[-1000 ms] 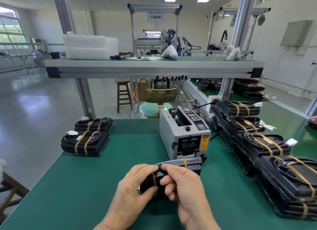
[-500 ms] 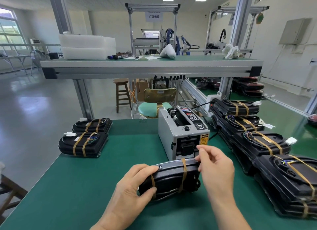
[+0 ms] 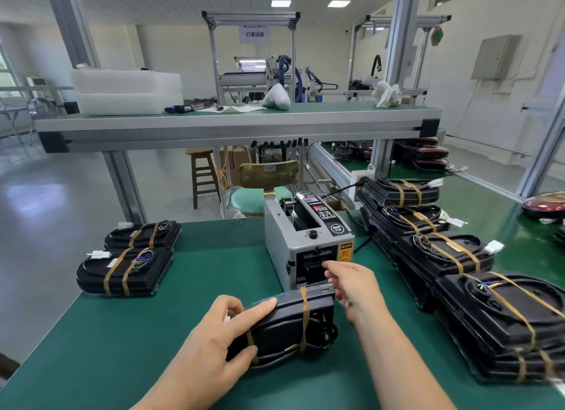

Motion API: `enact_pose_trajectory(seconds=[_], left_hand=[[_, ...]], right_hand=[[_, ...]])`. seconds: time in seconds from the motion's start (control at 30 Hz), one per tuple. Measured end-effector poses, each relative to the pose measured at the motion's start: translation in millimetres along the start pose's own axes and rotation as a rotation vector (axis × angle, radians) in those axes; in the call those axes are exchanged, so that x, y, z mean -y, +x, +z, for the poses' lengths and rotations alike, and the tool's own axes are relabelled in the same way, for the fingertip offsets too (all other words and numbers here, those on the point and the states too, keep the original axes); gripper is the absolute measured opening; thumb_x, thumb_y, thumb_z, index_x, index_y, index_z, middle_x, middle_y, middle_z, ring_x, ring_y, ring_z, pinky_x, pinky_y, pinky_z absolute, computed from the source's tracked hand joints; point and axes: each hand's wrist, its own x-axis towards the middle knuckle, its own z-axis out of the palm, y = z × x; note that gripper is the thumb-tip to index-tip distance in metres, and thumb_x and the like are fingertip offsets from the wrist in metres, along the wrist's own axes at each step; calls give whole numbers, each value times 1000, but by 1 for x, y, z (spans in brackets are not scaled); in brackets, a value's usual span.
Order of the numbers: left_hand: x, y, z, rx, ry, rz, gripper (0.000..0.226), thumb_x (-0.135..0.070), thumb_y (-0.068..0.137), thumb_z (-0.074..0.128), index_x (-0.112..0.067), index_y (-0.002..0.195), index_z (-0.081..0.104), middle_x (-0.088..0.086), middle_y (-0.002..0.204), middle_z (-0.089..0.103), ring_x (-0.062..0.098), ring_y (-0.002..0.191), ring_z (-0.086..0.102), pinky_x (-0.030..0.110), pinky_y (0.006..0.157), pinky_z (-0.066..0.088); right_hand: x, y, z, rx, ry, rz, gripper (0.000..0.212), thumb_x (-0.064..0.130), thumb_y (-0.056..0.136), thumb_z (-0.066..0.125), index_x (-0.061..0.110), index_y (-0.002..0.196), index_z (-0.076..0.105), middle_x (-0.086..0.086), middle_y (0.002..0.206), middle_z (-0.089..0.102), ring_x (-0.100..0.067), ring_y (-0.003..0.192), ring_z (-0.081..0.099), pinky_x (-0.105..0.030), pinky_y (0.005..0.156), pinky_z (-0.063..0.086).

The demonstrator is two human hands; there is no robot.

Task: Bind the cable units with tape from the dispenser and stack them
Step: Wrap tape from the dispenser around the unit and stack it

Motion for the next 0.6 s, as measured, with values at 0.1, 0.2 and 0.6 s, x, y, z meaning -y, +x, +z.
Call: enact_pose_trajectory(seconds=[0.1, 0.2, 0.6], left_hand=[[-1, 3, -3, 55, 17, 0, 83, -26, 88, 67, -79, 129, 18, -21, 108, 34, -4, 101, 40, 7, 88, 33], [-1, 2, -6, 75, 8, 1, 85, -25, 87, 68, -78, 130, 18, -19, 109, 35, -3, 101, 40, 9, 87, 35], [-16, 23, -8, 9, 171, -8, 48, -59, 74, 60, -48, 120, 53, -24, 110, 45, -2, 104, 38, 21, 105, 24]], right_hand=[[0, 4, 5, -23, 10, 36, 7, 3, 87, 66, 2, 88, 73, -1, 64, 64, -7, 48, 48, -17, 43, 38], [1, 5, 9, -67, 8, 47, 8, 8, 88, 68, 3, 83, 70, -2, 62, 64, -7, 49, 50, -20, 48, 41], [10, 4, 26, -222, -142, 25, 23, 14, 71, 66, 14, 49, 60, 8, 37, 51, -16, 45, 45, -24, 50, 38]])
